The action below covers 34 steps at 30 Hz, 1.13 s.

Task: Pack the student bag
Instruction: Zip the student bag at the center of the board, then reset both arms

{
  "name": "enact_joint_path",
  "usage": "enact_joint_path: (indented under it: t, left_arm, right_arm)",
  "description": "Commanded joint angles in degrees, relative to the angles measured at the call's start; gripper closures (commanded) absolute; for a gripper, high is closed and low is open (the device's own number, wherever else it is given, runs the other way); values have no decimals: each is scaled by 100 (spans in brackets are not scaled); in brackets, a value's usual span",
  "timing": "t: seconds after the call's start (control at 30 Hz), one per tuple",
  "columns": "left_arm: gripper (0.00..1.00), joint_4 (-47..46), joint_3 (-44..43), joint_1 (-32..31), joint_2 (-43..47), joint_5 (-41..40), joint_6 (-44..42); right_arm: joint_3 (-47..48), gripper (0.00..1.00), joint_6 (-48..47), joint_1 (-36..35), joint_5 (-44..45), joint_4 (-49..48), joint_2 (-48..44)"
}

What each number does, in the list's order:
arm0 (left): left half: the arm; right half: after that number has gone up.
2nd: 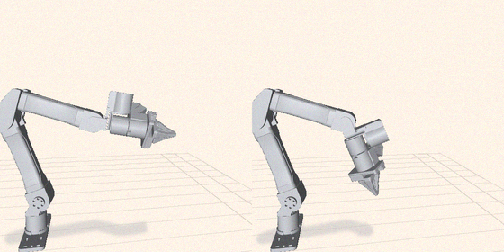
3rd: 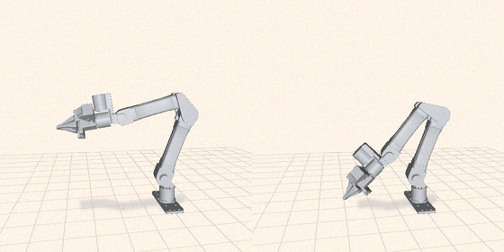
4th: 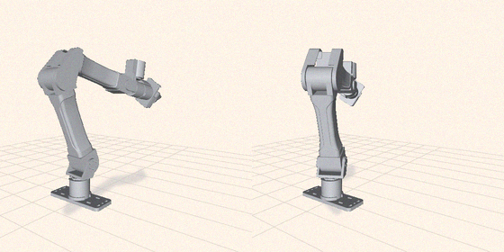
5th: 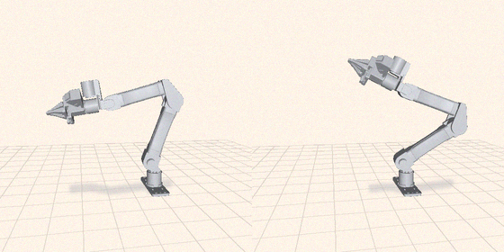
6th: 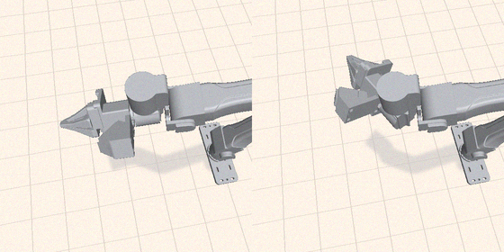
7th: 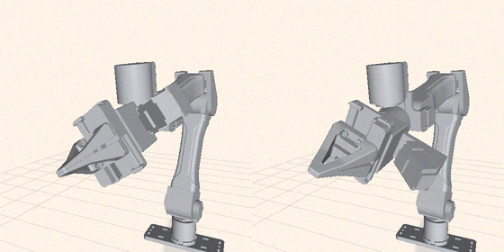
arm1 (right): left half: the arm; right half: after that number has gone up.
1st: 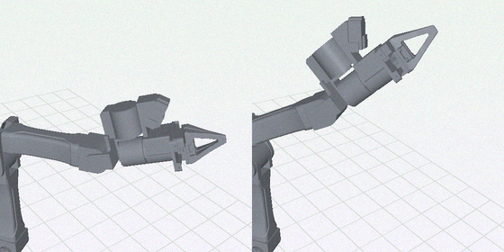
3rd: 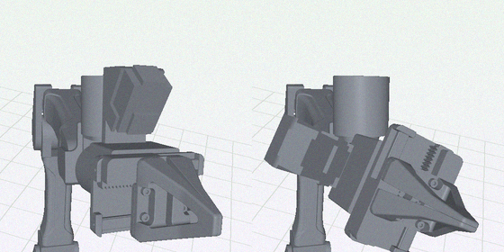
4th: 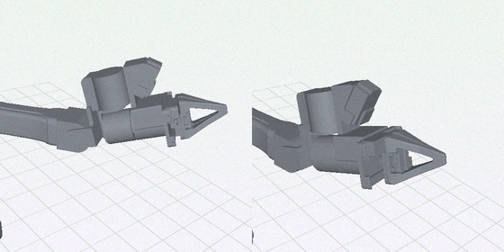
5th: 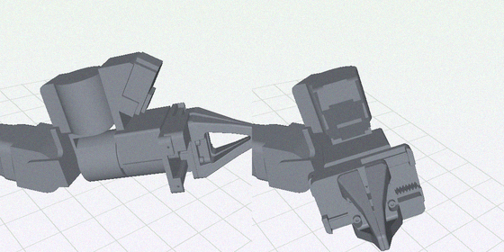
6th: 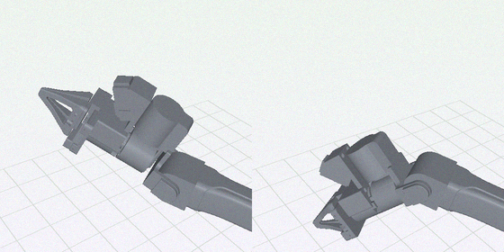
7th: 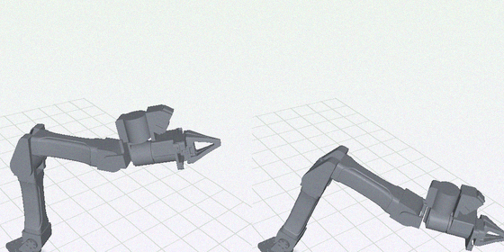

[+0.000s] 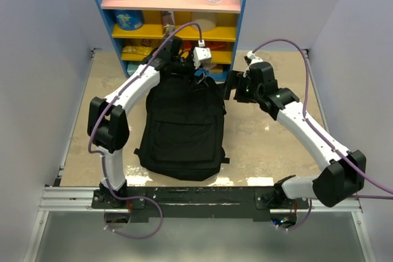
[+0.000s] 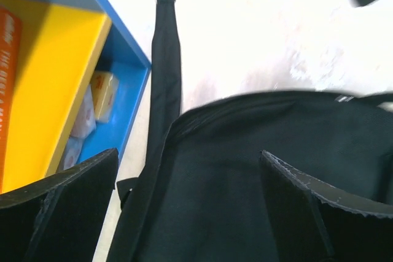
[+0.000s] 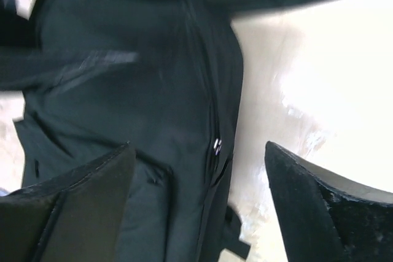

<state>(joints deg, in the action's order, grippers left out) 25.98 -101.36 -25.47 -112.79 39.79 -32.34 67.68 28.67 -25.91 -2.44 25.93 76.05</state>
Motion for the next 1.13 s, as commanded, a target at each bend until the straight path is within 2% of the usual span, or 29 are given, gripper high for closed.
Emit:
enact_joint_path:
  t: [0.0,0.13,0.3,0.4,0.57,0.6,0.73,1.1]
  left_arm:
    - [0,-225,37,42,652,56,877]
    - [0,65,81,244,1188,-244,1465]
    - [0,311,502,1104,2013,55,1940]
    - [0,417,1020,1711,2488,170,1890]
    - [0,102,2286,2379,3368,-340,1941]
    - [0,31,2627,2415,3648,-419,2029]
    - [0,-137,3112,2468,4063,-850,2205]
    - [0,-58,3508,2477,4503,-1035,2381]
  right_arm:
    - [421,10,-238,288,173,175,41]
    - [264,4,-291,613,226,255,-81]
    - [79,1,-335,851,332,166,-275]
    - [17,1,-292,921,253,149,-275]
    - [-264,1,-247,930,59,-115,-520]
    - [-290,1,-247,939,59,-124,-539]
    - [-431,1,-256,947,41,-132,-618]
    - [-616,1,-370,983,217,254,-1233]
